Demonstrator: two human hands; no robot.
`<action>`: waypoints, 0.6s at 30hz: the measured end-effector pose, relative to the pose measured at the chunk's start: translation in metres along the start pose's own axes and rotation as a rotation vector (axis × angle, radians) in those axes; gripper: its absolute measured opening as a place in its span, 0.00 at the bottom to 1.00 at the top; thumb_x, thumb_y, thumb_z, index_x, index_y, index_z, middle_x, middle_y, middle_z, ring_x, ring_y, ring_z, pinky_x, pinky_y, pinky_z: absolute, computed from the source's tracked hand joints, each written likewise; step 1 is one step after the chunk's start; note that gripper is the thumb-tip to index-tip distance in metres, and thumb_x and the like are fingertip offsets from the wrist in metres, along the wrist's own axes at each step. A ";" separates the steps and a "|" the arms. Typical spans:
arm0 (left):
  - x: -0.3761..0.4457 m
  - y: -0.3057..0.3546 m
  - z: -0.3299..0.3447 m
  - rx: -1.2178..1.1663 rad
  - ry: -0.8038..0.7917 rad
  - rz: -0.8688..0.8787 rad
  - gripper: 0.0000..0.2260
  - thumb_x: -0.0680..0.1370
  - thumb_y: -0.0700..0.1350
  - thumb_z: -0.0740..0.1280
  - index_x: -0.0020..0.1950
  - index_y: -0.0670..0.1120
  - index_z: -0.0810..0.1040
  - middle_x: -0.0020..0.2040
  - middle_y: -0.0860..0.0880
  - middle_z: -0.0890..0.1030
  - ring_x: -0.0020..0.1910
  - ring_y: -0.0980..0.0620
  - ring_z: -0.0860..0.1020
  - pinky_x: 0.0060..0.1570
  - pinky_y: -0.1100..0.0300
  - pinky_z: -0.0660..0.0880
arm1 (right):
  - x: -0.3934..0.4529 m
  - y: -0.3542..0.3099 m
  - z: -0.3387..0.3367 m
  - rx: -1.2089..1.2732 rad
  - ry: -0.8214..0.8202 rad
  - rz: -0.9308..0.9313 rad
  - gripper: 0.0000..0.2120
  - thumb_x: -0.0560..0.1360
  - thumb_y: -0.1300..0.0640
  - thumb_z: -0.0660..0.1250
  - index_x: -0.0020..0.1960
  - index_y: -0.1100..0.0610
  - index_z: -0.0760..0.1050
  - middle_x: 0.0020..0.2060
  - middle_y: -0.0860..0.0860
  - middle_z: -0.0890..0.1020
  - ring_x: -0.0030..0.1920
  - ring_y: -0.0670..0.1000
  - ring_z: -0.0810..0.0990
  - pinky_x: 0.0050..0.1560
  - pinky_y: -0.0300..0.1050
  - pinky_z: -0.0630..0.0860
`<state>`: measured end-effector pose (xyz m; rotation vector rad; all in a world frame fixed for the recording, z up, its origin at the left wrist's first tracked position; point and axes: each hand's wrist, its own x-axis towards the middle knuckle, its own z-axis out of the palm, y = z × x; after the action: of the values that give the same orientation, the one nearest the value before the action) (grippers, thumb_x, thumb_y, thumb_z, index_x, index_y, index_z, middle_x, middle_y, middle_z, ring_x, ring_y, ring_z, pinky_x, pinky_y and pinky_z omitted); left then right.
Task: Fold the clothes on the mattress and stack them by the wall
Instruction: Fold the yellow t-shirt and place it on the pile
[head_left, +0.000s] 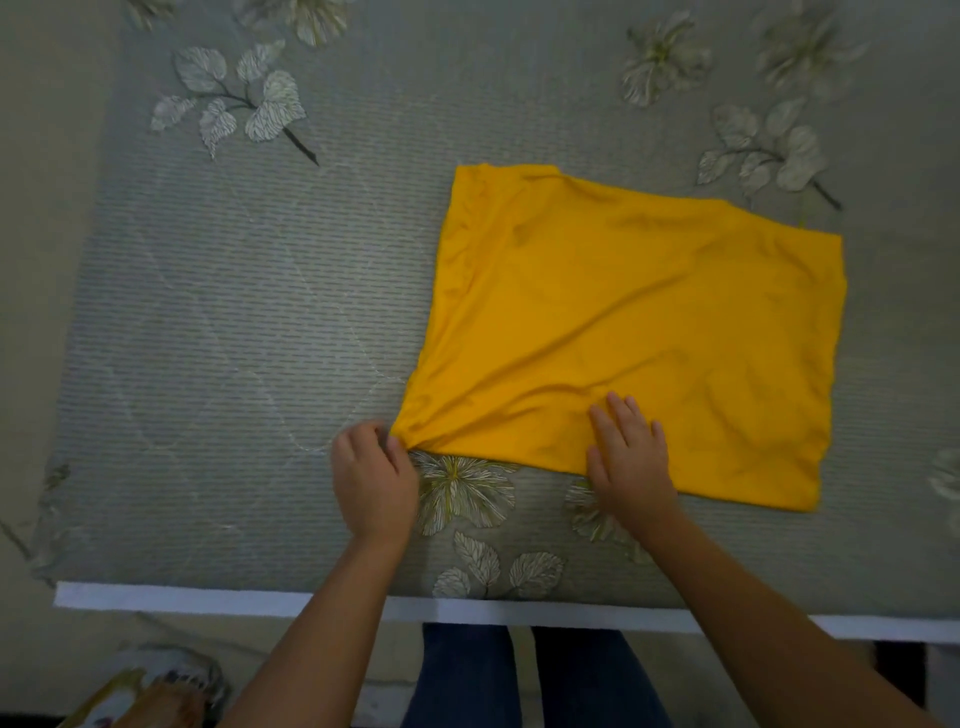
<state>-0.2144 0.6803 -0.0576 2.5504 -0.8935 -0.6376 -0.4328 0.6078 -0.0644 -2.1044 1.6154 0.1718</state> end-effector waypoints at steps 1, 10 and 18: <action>-0.004 0.004 0.000 0.019 0.015 0.090 0.08 0.75 0.34 0.62 0.51 0.30 0.74 0.49 0.32 0.74 0.48 0.36 0.74 0.43 0.50 0.69 | -0.004 0.009 -0.006 0.022 0.038 0.068 0.21 0.71 0.61 0.60 0.61 0.68 0.73 0.63 0.67 0.71 0.66 0.69 0.67 0.62 0.71 0.60; -0.034 0.101 0.045 0.329 -0.318 1.103 0.09 0.67 0.37 0.64 0.45 0.38 0.80 0.44 0.37 0.82 0.41 0.41 0.82 0.36 0.54 0.78 | -0.042 0.141 -0.046 0.360 0.165 0.942 0.27 0.75 0.54 0.65 0.67 0.69 0.63 0.63 0.69 0.69 0.63 0.66 0.67 0.61 0.58 0.64; -0.044 0.249 0.151 0.671 -0.546 1.275 0.25 0.78 0.41 0.54 0.74 0.55 0.55 0.75 0.51 0.59 0.72 0.46 0.58 0.62 0.50 0.62 | -0.027 0.168 -0.042 0.457 0.132 0.886 0.33 0.71 0.47 0.68 0.68 0.62 0.62 0.65 0.60 0.69 0.66 0.58 0.67 0.62 0.53 0.63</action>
<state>-0.4461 0.4985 -0.0529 1.5533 -2.8751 -0.6161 -0.6064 0.5810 -0.0668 -0.9882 2.2992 -0.0560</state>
